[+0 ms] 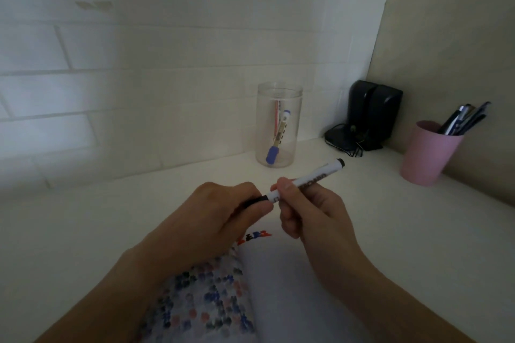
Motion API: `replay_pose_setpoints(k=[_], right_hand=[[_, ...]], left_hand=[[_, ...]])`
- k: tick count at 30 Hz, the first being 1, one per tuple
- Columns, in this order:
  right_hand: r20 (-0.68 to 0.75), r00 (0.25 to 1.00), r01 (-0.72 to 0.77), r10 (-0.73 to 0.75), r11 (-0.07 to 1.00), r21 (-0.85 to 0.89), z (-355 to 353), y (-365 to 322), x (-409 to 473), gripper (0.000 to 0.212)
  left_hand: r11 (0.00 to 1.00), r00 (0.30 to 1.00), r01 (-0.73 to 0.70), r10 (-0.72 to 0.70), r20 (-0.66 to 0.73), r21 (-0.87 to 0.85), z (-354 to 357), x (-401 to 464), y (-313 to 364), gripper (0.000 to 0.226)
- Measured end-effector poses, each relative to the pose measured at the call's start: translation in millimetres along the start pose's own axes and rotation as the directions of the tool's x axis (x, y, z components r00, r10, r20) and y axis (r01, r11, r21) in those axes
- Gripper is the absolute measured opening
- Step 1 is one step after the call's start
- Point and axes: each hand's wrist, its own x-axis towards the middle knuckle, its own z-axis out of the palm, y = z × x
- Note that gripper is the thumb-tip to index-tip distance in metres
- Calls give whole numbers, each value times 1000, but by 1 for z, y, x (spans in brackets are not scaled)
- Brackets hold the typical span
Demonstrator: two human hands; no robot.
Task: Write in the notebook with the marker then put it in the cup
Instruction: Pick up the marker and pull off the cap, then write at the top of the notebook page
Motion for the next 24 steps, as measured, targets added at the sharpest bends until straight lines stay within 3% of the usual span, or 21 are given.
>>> replay_pose_setpoints(k=[4, 6, 8, 10, 13, 16, 19, 24], right_hand=[[22, 999, 29, -30, 1000, 5, 2, 0, -3, 33], [21, 999, 39, -39, 999, 32, 5, -4, 0, 30], [-66, 997, 41, -30, 983, 178, -7, -9, 12, 25], [-195, 981, 69, -11, 954, 291, -32, -17, 24, 22], [-164, 986, 46, -17, 984, 170, -51, -14, 22, 20], [-24, 999, 36, -35, 999, 23, -40, -8, 14, 17], [-4, 999, 32, -32, 999, 38, -26, -21, 20, 13], [31, 989, -144, 145, 989, -45, -13, -22, 29, 10]], left_hand=[[995, 999, 19, -14, 48, -96, 0, -1, 4, 43], [972, 992, 100, -80, 100, -214, -2, 0, 7, 43], [868, 963, 265, -217, 159, -420, -9, -4, 3, 50], [779, 949, 308, -288, 125, -546, -16, -10, -8, 55], [864, 960, 265, -280, 28, -429, -15, -13, -20, 53], [931, 968, 247, -225, 109, -268, -10, -12, -21, 52], [926, 962, 244, -193, 196, -289, -13, -15, -26, 8], [919, 941, 253, -162, 297, -301, -11, -13, -33, 25]])
